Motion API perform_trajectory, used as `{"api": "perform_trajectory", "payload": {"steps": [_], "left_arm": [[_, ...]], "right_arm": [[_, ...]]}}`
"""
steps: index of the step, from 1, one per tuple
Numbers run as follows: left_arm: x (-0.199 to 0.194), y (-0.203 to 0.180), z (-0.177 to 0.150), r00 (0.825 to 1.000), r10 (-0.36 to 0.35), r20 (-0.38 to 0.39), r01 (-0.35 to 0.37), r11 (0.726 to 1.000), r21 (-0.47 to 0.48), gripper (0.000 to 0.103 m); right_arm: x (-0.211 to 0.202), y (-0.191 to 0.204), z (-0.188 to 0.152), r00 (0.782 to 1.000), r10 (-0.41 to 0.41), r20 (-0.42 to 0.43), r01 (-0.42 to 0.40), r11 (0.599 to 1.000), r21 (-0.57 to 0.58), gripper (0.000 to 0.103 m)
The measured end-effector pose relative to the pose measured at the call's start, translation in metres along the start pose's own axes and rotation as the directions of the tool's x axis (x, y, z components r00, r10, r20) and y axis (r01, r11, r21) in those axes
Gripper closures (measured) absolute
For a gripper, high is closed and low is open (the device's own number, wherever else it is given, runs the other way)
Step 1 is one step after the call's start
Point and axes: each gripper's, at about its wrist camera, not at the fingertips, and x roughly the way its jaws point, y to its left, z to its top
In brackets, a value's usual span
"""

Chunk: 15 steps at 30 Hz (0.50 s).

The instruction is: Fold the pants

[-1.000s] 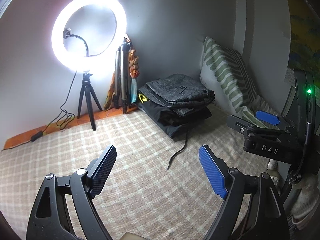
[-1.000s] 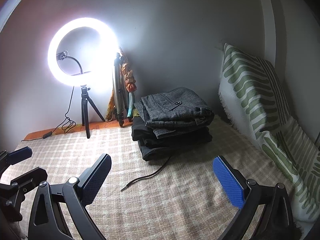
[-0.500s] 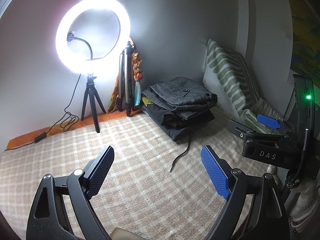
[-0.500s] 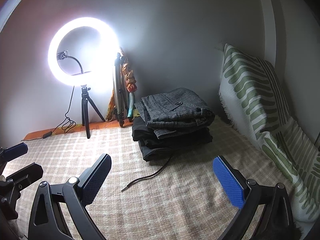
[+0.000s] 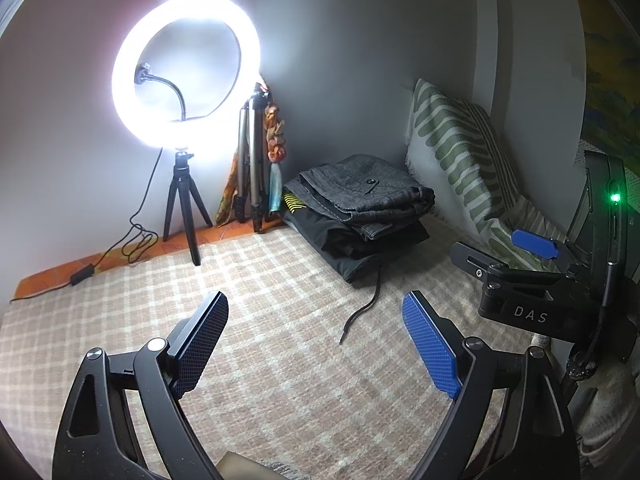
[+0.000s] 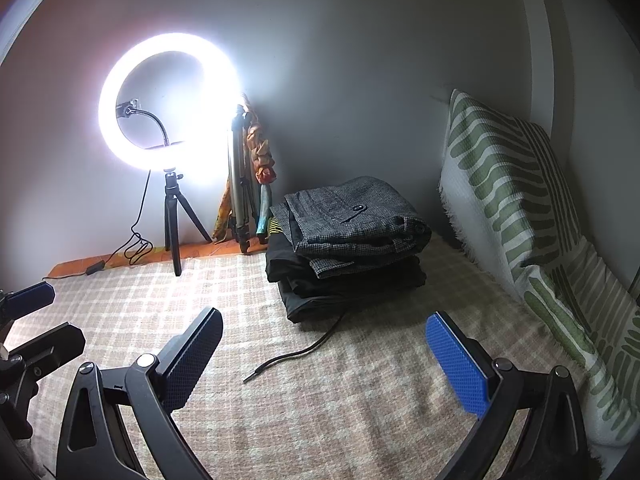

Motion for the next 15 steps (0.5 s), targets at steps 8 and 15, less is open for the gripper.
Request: {"api": "perform_trajectory", "payload": {"steps": [8, 15], "left_arm": [[0.0000, -0.0015, -0.0009, 1.000, 0.027, -0.002, -0.027, 1.000, 0.008, 0.014], [-0.0001, -0.0023, -0.0015, 0.999, 0.033, 0.002, -0.034, 0.999, 0.015, 0.014]], "right_arm": [[0.0003, 0.0027, 0.0009, 1.000, 0.002, -0.001, -0.002, 1.000, -0.004, 0.000], [0.0001, 0.0039, 0.0002, 1.000, 0.002, -0.001, -0.002, 1.000, -0.003, 0.000]]}}
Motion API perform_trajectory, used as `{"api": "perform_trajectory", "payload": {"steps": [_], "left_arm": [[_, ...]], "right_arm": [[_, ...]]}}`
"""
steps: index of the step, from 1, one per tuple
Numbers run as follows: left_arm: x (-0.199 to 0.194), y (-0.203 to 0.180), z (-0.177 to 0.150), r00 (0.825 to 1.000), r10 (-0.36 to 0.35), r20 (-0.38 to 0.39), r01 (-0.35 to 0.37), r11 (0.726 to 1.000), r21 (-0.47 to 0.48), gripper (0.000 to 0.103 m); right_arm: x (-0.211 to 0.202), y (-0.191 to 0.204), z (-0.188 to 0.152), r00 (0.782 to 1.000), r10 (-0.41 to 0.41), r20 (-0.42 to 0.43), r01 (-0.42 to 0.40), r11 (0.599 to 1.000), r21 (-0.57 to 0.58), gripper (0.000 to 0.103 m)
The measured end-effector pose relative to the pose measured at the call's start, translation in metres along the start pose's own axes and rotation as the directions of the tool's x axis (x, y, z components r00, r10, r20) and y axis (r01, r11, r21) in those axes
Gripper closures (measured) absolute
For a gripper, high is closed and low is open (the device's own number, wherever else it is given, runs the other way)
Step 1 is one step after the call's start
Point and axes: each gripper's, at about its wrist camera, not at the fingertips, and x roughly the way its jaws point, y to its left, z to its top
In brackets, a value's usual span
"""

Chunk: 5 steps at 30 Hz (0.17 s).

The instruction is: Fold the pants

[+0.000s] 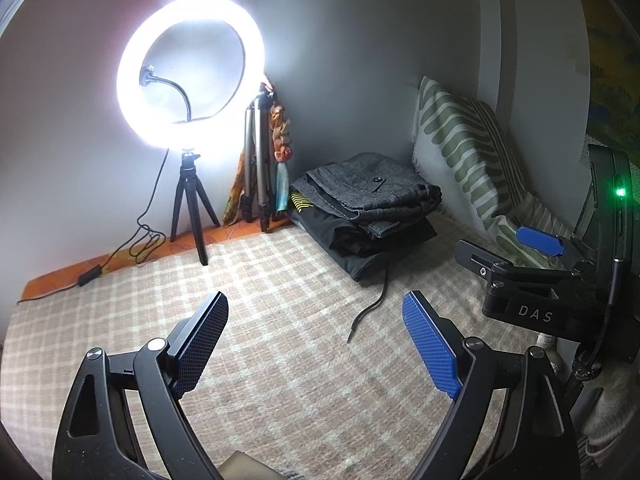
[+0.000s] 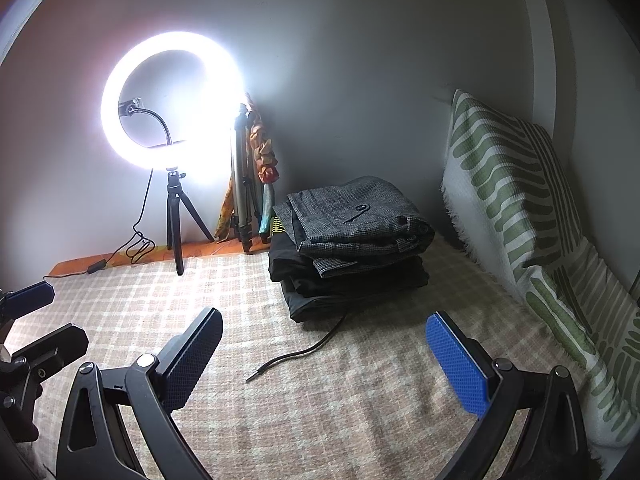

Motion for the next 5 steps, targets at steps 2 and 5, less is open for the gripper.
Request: {"api": "perform_trajectory", "payload": {"steps": [2, 5], "left_arm": [[-0.0006, -0.0006, -0.0005, 1.000, 0.005, 0.005, -0.005, 1.000, 0.004, 0.014], [-0.0008, -0.0006, -0.0006, 1.000, 0.005, 0.003, -0.005, 1.000, 0.002, 0.014]], "right_arm": [[0.0006, 0.0012, -0.0001, 1.000, 0.002, -0.001, -0.002, 1.000, -0.002, 0.000], [0.0014, 0.0039, -0.0006, 1.000, 0.004, -0.002, -0.004, 1.000, -0.004, 0.000]]}}
